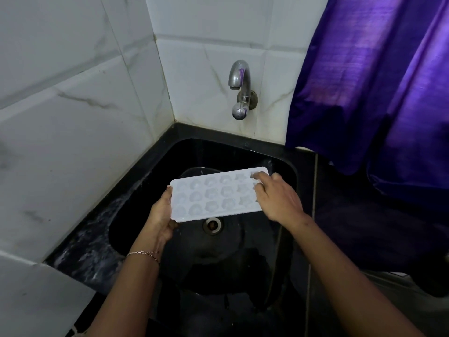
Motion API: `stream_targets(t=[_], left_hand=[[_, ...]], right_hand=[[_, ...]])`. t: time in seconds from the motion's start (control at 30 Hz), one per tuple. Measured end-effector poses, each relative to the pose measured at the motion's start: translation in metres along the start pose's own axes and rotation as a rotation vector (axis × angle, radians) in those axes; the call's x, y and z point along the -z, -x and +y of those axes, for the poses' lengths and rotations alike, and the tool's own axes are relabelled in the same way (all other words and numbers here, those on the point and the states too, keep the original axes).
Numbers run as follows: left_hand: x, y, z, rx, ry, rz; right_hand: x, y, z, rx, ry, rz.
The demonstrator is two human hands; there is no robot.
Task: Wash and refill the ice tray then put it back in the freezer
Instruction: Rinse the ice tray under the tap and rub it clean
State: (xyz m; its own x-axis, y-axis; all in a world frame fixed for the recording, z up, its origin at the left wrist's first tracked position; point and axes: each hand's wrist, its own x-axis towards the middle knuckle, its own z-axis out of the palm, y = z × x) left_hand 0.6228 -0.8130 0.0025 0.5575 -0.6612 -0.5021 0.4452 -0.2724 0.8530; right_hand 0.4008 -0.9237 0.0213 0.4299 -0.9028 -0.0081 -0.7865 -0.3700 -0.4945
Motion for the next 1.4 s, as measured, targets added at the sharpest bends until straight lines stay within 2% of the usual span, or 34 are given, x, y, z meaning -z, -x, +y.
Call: stream_targets(t=[0.27, 0.57, 0.87, 1.13, 1.4], left_hand=[[0.003, 0.013, 0.000, 0.074, 0.052, -0.072], [-0.003, 0.023, -0.002, 0.048, 0.029, -0.001], [-0.002, 0.020, -0.006, 0.064, 0.009, 0.004], [-0.004, 0.016, -0.003, 0.047, -0.013, 0.015], [-0.004, 0.012, -0.003, 0.050, -0.041, -0.009]], right_hand=[[-0.003, 0.015, 0.003, 0.006, 0.074, 0.027], [-0.011, 0.021, 0.014, 0.011, 0.066, -0.046], [-0.010, 0.019, 0.017, 0.063, 0.155, -0.009], [-0.008, 0.012, 0.019, 0.085, 0.121, -0.062], [-0.014, 0.012, 0.023, 0.078, 0.142, -0.017]])
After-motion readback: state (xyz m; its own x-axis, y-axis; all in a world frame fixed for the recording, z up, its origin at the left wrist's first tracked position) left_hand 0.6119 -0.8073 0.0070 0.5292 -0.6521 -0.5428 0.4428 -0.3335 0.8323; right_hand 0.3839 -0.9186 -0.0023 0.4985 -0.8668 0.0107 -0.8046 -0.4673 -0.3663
